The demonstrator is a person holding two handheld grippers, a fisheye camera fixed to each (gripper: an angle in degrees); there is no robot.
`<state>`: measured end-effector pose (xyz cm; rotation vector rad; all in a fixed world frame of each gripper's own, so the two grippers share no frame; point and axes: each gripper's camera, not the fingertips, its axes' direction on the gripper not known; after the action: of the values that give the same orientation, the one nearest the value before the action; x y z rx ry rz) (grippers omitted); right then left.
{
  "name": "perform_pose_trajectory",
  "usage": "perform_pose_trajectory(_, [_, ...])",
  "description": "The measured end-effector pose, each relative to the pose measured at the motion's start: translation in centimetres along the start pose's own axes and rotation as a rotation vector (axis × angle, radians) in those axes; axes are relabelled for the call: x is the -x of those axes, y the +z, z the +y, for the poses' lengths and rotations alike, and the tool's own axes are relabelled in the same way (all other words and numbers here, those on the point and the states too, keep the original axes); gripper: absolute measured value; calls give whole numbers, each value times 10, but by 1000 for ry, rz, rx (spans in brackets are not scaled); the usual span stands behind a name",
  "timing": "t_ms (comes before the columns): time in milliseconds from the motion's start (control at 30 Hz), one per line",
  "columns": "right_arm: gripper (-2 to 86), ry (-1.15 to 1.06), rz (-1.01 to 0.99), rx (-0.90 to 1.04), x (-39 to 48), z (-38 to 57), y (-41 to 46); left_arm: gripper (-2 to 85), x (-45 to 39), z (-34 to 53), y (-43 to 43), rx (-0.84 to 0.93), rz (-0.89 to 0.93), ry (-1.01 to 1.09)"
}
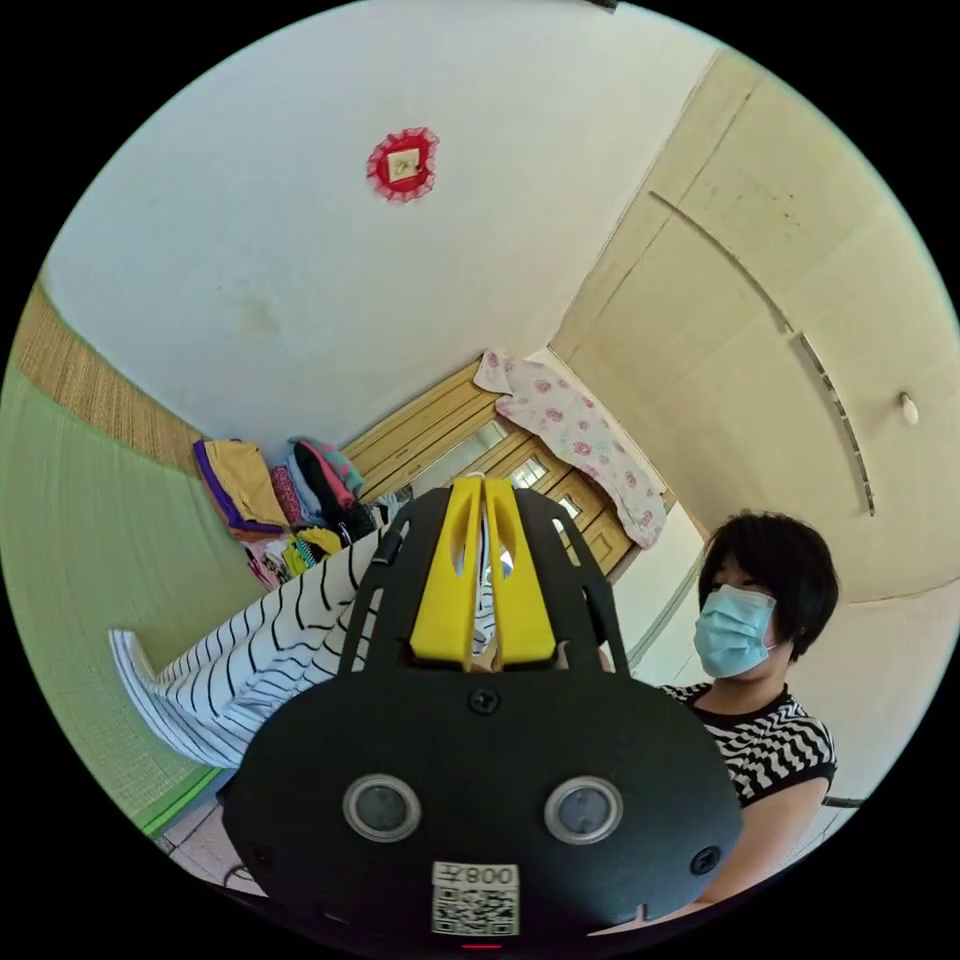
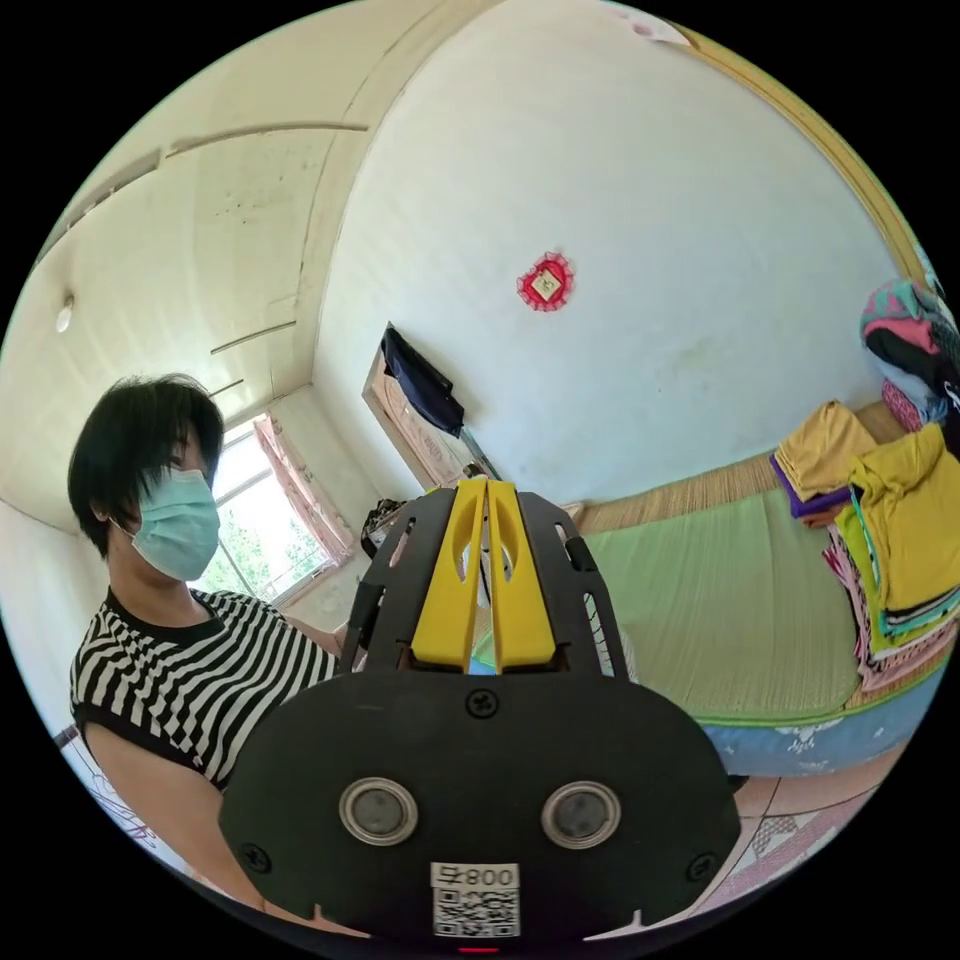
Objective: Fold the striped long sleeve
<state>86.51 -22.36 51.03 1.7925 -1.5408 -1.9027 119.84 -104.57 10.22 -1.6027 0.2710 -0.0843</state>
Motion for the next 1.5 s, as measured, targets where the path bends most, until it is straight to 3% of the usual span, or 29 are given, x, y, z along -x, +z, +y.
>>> perform_pose_trajectory(633, [-1, -280, -75, -100, 104, -55, -73, 1, -189, 74, -261, -75, -9, 368])
perform_pose_trajectory(1500, [1, -507, -94, -194, 222, -34, -205, 1, -338, 213, -405, -96, -66, 709])
